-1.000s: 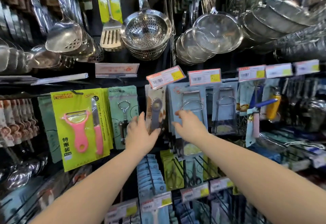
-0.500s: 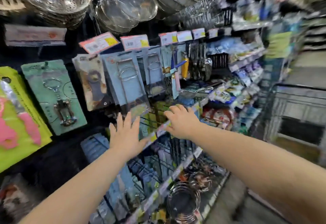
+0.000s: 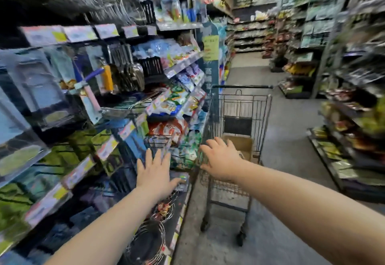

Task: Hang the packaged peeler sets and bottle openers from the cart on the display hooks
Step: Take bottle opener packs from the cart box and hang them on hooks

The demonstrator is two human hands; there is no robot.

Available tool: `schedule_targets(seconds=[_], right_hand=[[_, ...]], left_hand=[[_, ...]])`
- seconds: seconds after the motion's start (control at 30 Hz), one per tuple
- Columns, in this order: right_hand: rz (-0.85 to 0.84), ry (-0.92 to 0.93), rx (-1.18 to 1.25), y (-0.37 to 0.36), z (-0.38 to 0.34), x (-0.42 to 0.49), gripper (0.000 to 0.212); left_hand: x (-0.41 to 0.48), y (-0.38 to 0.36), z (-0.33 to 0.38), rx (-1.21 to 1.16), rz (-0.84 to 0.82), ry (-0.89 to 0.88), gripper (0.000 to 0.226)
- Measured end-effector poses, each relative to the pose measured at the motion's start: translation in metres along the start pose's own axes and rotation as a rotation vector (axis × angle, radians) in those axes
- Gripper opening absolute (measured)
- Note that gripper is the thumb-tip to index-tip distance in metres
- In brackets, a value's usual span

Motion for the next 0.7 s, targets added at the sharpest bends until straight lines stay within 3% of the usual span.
schedule_targets(seconds=[0.2,0.4,0.7], right_hand=[[-0.071,-0.127,0.030,-0.041,0.129,0.019,0.062],[-0.115,-0.194,0.022,-0.078,0.242,0.053,0.064],[-0.189,-0.200,0.062,-0.125,0.320,0.106,0.061]], left_hand=[[0.087,-0.014,0.113,-0.047,-0.065,-0.156,0.089],[0.170,-0.031,0.203,-0.068,-0.122,-0.198,0.088],[0.252,-0.078,0.262,-0.112,-0.178,-0.204,0.092]])
Point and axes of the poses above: each hand's wrist, its own x-axis towards the middle knuckle, its own y-axis out of the back of the hand, z = x × y, the point moved 9 cm from there along x, towards the middle knuckle, and after that the axes turned 5 degrees about -y, right-handed, at the moved point
